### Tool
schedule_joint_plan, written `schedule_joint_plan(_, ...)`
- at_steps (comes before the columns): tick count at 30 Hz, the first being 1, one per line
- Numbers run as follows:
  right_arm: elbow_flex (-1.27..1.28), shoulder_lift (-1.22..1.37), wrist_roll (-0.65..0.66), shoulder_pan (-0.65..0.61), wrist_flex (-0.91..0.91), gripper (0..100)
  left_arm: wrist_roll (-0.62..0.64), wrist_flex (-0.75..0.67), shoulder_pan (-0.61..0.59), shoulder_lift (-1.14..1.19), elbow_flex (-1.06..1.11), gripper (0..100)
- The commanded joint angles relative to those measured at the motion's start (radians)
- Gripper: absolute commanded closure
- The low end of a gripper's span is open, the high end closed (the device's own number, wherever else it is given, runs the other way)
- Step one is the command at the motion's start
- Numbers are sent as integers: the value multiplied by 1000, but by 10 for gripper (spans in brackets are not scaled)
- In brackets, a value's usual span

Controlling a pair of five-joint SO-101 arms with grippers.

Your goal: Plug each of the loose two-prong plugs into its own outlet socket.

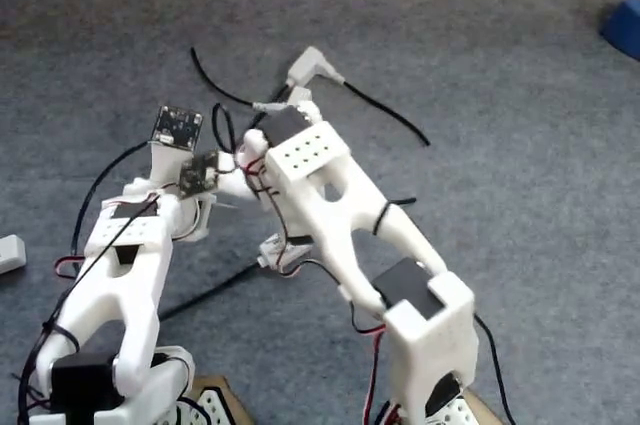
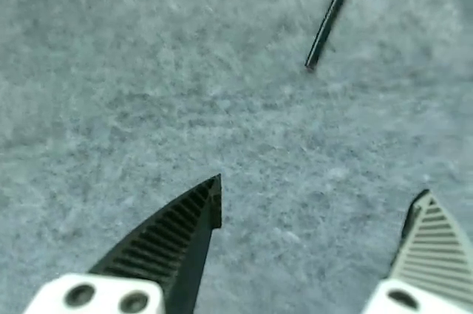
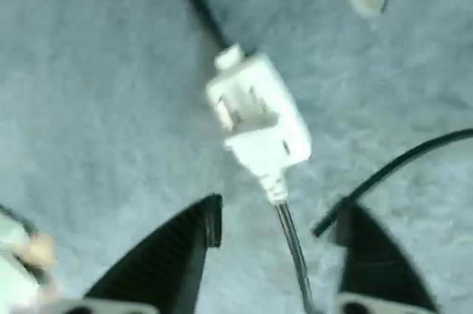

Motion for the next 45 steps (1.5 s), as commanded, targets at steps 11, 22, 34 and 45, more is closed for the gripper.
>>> schedule_joint_plan(11,225,-134,95,-28,-182,688,3,2,1,-30,-33,620)
schedule_joint_plan(22,236,-124,83,-41,-259,688,3,2,2,-30,-22,620)
schedule_joint_plan(34,239,-180,74,-71,-177,688,3,2,2,-30,-22,620)
schedule_joint_plan(45,429,-262,103,-111,-266,688,3,2,2,-30,-22,620)
